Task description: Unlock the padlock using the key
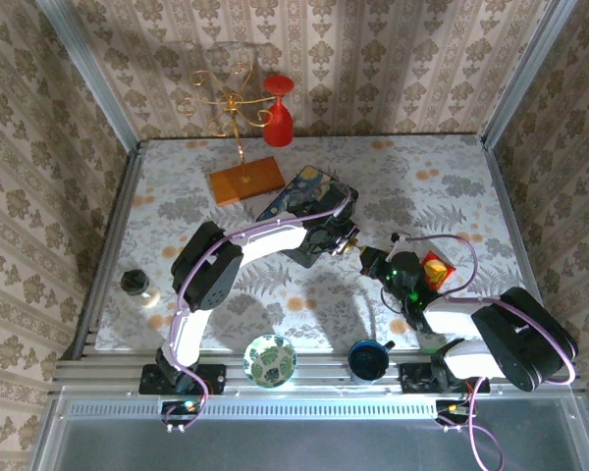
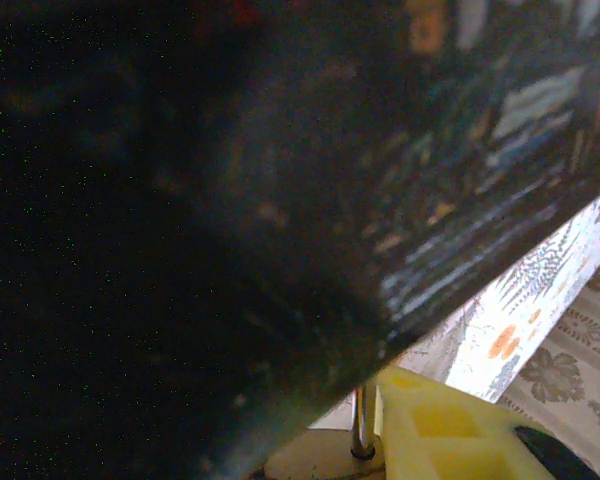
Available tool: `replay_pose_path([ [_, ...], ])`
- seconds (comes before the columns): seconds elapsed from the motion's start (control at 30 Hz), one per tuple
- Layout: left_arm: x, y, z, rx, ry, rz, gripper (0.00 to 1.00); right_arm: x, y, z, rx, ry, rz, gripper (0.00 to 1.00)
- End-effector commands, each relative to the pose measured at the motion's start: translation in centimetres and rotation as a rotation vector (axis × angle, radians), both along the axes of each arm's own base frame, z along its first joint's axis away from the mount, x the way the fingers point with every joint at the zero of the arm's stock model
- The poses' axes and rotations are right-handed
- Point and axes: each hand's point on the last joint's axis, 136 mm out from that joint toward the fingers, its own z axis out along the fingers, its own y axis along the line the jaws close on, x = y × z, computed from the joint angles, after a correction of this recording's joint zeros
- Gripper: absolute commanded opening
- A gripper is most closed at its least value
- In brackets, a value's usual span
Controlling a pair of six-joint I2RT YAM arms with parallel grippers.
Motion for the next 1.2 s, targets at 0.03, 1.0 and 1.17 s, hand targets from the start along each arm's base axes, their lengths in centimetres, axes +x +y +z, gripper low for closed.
replay_pose_path([
  [0.03,-1.6,-1.4,-1.2,-0.05,0.074,-0.024,0.12,0.4,-0.1,0.9,0.015,-0.029,-0.024,0.0],
  [1.0,-1.9,-1.7,-1.2,-0.053,0.079,-0.029,0.09,1.3,0.2,2.3,0.026,-0.077,-0.092,0.0],
  [1.17,-1.9,-1.7,-1.2,-0.056,0.079,-0.025,0.09,1.0,-0.4,2.3,0.025,-0.084,-0.111,0.0],
])
